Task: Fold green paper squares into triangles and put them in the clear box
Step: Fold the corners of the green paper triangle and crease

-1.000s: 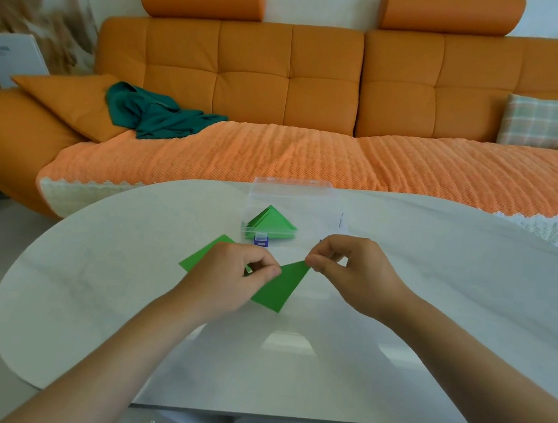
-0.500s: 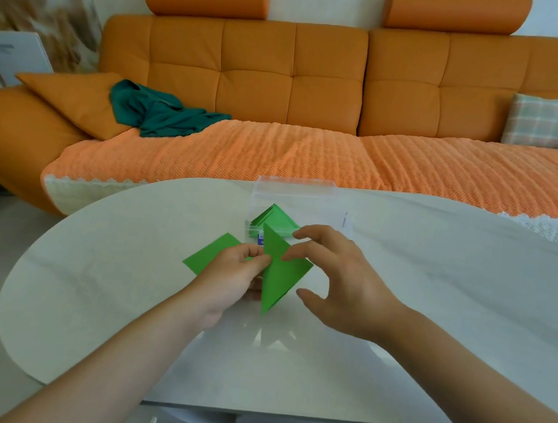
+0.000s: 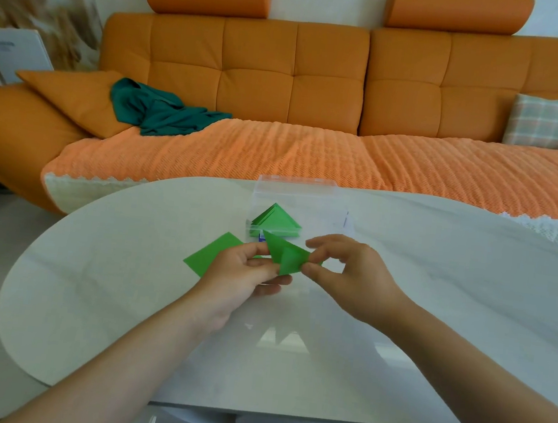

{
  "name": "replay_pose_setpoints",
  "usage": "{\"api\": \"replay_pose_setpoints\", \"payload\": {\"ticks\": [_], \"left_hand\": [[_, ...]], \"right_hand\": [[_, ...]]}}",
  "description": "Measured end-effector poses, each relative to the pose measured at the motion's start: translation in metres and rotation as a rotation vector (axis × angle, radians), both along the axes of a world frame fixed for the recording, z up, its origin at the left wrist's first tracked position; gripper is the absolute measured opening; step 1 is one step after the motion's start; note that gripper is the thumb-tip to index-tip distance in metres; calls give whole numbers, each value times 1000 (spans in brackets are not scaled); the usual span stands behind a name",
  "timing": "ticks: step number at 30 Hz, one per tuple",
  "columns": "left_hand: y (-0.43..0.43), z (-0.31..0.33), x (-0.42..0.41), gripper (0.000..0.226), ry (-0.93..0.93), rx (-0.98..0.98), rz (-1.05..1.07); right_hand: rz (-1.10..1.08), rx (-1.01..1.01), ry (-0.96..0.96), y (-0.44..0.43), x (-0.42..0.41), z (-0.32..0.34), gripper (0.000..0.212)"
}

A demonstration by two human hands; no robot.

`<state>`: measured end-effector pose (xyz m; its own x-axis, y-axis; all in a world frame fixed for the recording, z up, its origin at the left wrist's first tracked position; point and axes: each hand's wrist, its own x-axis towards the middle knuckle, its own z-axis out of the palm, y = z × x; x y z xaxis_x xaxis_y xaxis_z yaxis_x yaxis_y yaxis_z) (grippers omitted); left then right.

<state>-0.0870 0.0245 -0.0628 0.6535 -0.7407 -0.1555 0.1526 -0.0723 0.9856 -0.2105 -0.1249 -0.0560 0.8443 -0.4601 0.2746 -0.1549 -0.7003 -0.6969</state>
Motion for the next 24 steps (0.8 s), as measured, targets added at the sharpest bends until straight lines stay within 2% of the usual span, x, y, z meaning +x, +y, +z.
{"api": "replay_pose_setpoints", "payload": {"ticks": [3, 5, 7, 12, 15, 18, 22, 24], "left_hand": [[0, 1, 0, 25, -49, 9, -34], [2, 3, 0, 29, -115, 48, -94], [4, 6, 1, 33, -190, 74, -141], [3, 6, -3, 15, -289, 48, -78], [-1, 1, -8, 14, -257, 45, -39], [-1, 1, -11, 13, -201, 23, -35], [-2, 1, -12, 14, -169, 16, -17], [-2, 1, -11, 14, -172, 26, -15]], "right_hand": [[-78, 254, 67, 0, 2, 3, 11], [-100, 325, 76, 0, 1, 6, 13], [-97, 336, 87, 0, 0, 8, 14], [-65, 260, 87, 2, -1, 8, 18], [-54, 222, 41, 4, 0, 6, 15], [-35, 350, 23, 4, -1, 9, 19], [-44, 491, 58, 4, -2, 15, 5], [-43, 530, 62, 3, -2, 16, 5]]}}
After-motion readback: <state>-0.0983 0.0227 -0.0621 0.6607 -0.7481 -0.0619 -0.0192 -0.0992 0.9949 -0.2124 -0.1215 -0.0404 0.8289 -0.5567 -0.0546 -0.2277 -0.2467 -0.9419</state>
